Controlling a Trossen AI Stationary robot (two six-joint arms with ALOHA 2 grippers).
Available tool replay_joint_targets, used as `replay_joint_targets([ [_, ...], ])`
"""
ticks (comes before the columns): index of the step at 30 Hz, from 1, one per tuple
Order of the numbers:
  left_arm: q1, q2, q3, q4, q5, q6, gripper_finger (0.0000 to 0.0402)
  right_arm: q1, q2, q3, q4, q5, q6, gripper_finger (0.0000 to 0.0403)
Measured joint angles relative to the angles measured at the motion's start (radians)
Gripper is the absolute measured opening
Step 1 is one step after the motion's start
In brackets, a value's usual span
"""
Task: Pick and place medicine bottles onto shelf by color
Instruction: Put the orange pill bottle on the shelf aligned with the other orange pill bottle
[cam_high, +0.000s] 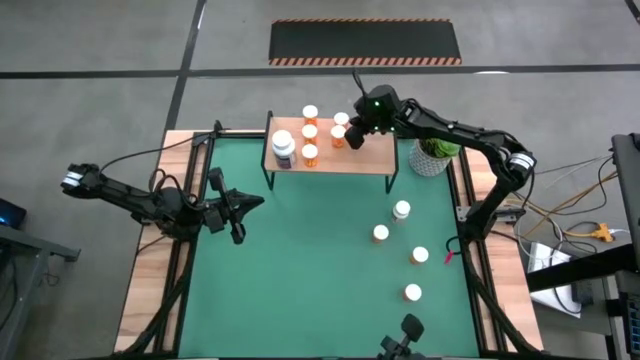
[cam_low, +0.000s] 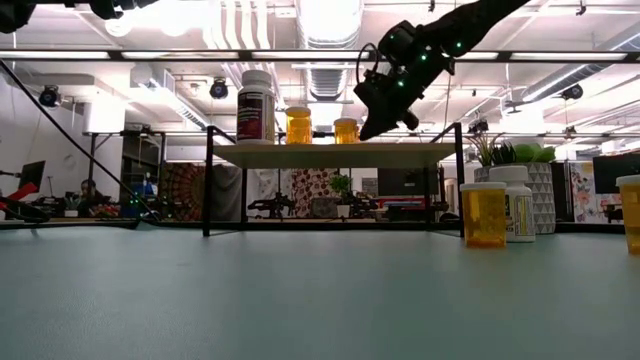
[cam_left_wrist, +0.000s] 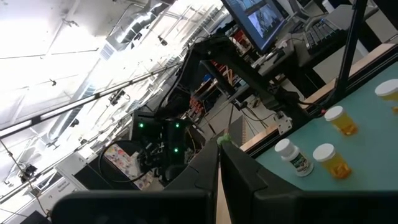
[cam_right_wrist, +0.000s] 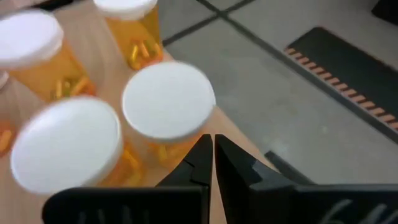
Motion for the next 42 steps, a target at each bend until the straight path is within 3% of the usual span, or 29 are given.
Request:
replay_joint_targets([
  [15,0.0,0.0,0.0,0.002,0.0,0.0,0.0,0.0,0.021,0.005,0.056,0.001,-0.003,0.0008],
  [24,0.0,0.005,0.0,0.002,0.0,0.0,0.0,-0.003,0.006,0.13,-0.071,0.025,-0.065,0.0008],
  [30,0.0,0.006,0.0,0.006,0.0,0.002,0.0,0.0,0.008,0.177,-0.076,-0.155,-0.078,0.0008],
  [42,0.0,0.008,0.0,0.008,0.0,0.003,0.0,0.0,0.092,0.174,-0.052,-0.153,-0.077,0.0008],
])
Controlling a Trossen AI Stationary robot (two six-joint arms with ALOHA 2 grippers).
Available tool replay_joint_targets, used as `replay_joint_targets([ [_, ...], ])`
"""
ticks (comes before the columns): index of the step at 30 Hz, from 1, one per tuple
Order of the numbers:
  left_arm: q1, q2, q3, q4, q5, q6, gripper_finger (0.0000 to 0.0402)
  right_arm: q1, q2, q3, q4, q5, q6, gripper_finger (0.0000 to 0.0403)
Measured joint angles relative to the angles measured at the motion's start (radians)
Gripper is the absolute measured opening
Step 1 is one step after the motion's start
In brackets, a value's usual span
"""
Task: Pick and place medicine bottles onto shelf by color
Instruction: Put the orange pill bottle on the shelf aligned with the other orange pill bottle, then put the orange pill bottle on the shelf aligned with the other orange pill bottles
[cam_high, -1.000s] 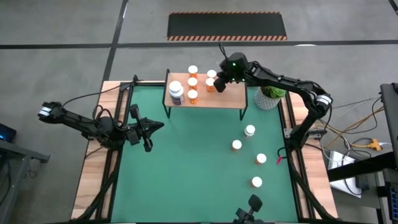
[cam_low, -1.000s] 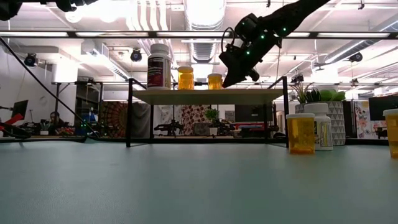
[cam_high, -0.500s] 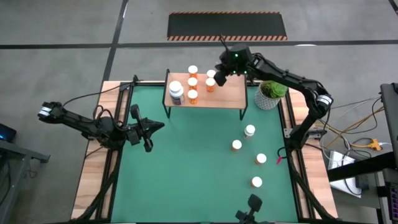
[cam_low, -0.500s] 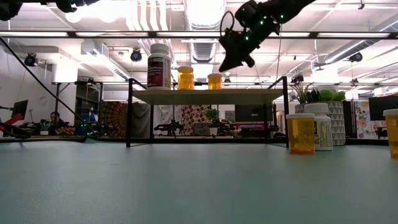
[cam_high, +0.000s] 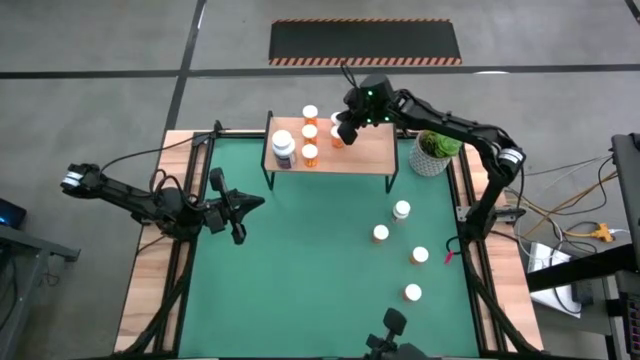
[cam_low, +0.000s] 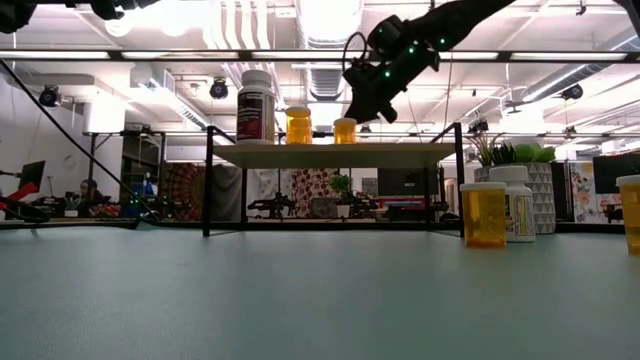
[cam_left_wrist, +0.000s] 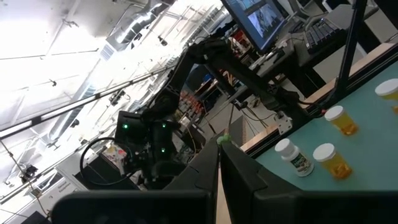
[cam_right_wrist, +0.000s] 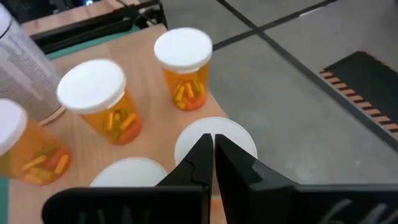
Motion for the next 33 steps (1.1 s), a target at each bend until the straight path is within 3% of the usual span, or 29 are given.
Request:
replay_joint_targets([
  [33,0.0,0.0,0.0,0.0,0.0,0.0,0.0,0.007,0.007,0.044,0.038,0.026,-0.027,0.0008],
])
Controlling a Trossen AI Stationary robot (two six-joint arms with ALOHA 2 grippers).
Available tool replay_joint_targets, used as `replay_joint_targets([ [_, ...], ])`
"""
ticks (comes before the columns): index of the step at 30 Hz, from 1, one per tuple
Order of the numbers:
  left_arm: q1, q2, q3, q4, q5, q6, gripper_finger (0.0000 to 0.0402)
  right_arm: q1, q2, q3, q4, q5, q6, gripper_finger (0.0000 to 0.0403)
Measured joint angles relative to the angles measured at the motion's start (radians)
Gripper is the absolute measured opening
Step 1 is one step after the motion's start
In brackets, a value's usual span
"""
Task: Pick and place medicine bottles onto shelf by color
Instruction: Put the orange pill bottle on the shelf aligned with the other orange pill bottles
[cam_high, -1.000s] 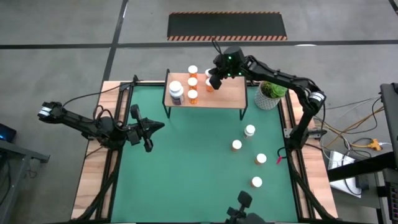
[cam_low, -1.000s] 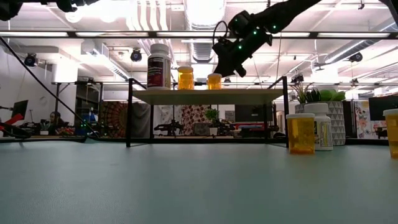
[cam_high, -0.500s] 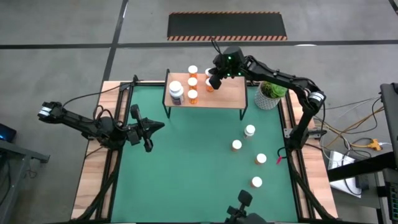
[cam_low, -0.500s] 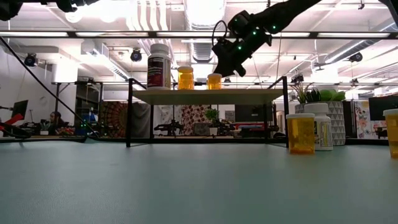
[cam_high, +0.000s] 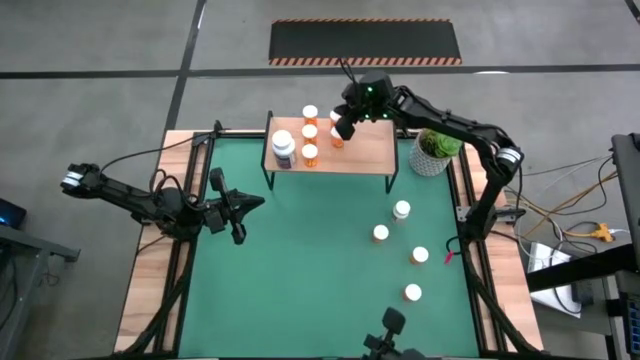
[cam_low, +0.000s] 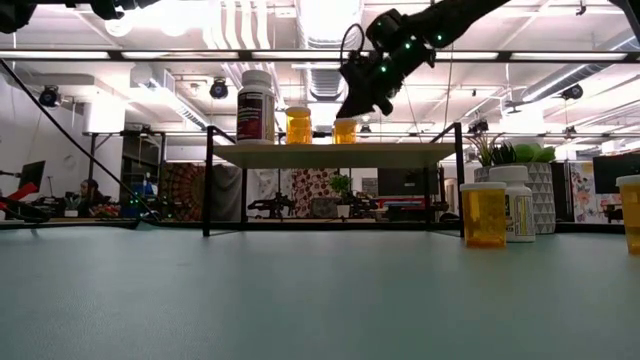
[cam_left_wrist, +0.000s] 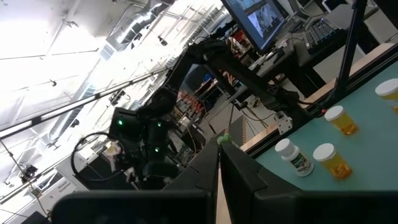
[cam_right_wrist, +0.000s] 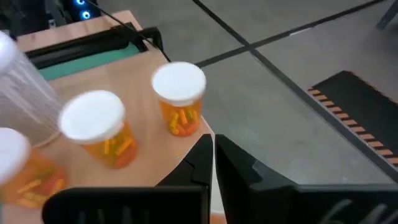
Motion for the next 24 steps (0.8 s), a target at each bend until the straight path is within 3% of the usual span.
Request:
replay_joint_targets([
  [6,0.0,0.0,0.0,0.0,0.0,0.0,0.0,0.047,-0.016,0.088,-0.16,-0.004,-0.006,0.0008],
  [12,0.0,0.001,0.0,0.005,0.0,-0.002,0.0,0.168,-0.078,0.098,-0.329,-0.011,-0.005,0.0008],
  [24,0.0,0.011,0.0,0.025,0.0,-0.005,0.0,0.48,-0.141,0.055,-0.673,-0.008,0.289,0.0008],
])
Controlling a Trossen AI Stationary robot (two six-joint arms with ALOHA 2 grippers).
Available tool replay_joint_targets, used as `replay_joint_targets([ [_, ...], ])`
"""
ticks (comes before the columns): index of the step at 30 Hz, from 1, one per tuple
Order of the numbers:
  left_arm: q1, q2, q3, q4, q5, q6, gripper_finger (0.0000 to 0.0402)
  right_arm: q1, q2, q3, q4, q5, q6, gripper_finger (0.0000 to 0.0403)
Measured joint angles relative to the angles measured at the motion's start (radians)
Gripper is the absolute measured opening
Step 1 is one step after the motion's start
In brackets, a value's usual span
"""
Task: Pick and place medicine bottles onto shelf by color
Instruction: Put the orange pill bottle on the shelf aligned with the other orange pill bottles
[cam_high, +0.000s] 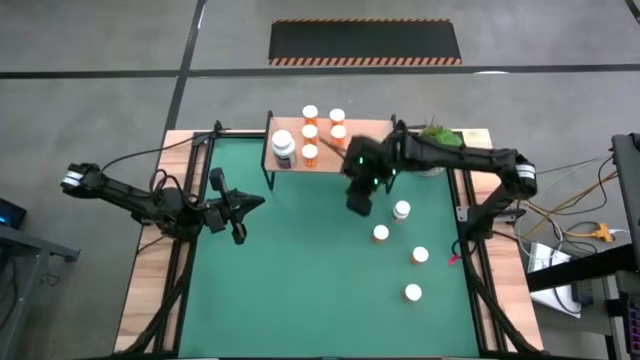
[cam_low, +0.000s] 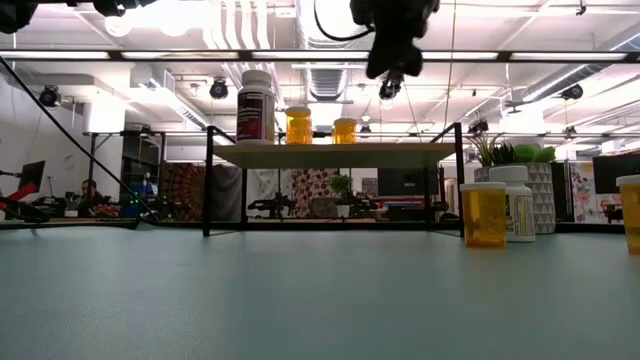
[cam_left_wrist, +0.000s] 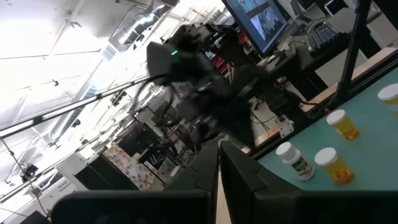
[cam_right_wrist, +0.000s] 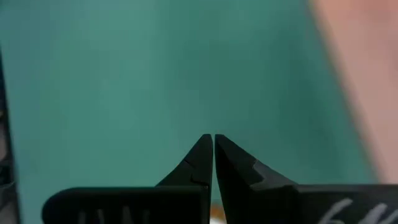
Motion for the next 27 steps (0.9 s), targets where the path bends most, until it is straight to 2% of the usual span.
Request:
replay_joint_targets([
  [4,0.0,0.0,0.0,0.0,0.0,-0.002,0.0,0.088,0.0,-0.023,-0.053,0.023,0.117,0.0009],
  [9,0.0,0.0,0.0,0.0,0.0,-0.005,0.0,0.157,0.0,-0.054,-0.182,0.133,0.276,0.0008],
  [13,0.0,0.0,0.0,0.0,0.0,-0.005,0.0,0.168,0.0,-0.107,-0.295,0.129,0.38,0.0008],
  [16,0.0,0.0,0.0,0.0,0.0,-0.006,0.0,0.164,-0.008,-0.166,-0.333,0.082,0.431,0.0008],
  [22,0.0,0.0,0.0,-0.001,0.0,-0.006,0.0,0.151,-0.035,-0.278,-0.311,0.039,0.485,0.0008],
  [27,0.0,0.0,0.0,-0.001,0.0,-0.006,0.0,0.158,-0.039,-0.341,-0.153,0.042,0.429,0.0014],
])
